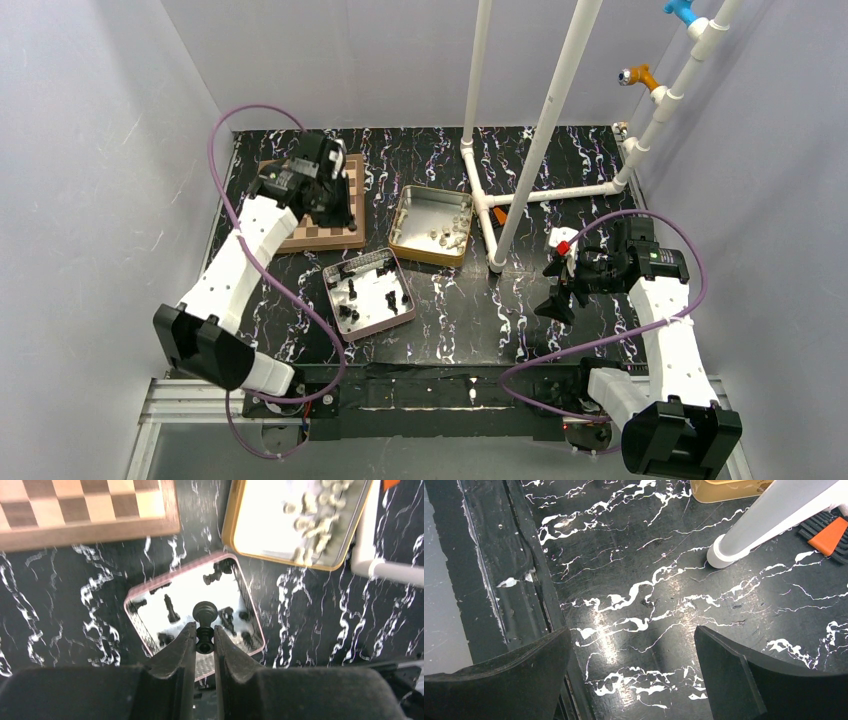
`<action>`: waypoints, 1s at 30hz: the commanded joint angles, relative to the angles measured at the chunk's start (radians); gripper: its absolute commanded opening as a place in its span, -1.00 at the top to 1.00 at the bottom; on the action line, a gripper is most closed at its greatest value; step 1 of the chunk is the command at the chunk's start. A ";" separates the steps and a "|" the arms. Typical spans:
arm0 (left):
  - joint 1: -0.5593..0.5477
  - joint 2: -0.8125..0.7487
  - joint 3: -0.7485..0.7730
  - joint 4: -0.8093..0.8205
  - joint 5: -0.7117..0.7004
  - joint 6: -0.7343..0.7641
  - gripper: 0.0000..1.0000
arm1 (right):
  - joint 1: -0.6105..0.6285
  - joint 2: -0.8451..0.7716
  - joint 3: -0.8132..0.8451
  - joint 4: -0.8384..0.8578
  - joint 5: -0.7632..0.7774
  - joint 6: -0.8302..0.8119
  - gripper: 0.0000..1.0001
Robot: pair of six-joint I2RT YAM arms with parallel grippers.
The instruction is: Set up the chess pieces on the board
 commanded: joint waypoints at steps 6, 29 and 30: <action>0.080 0.220 0.215 -0.008 0.022 0.059 1.00 | 0.002 0.046 0.036 0.118 -0.037 0.070 -1.00; 0.338 0.225 -0.040 0.169 -0.064 0.125 1.00 | 0.003 0.124 0.000 0.205 -0.031 0.078 -1.00; 0.349 0.223 -0.044 0.167 -0.064 0.113 1.00 | 0.003 0.127 0.002 0.205 -0.034 0.079 -1.00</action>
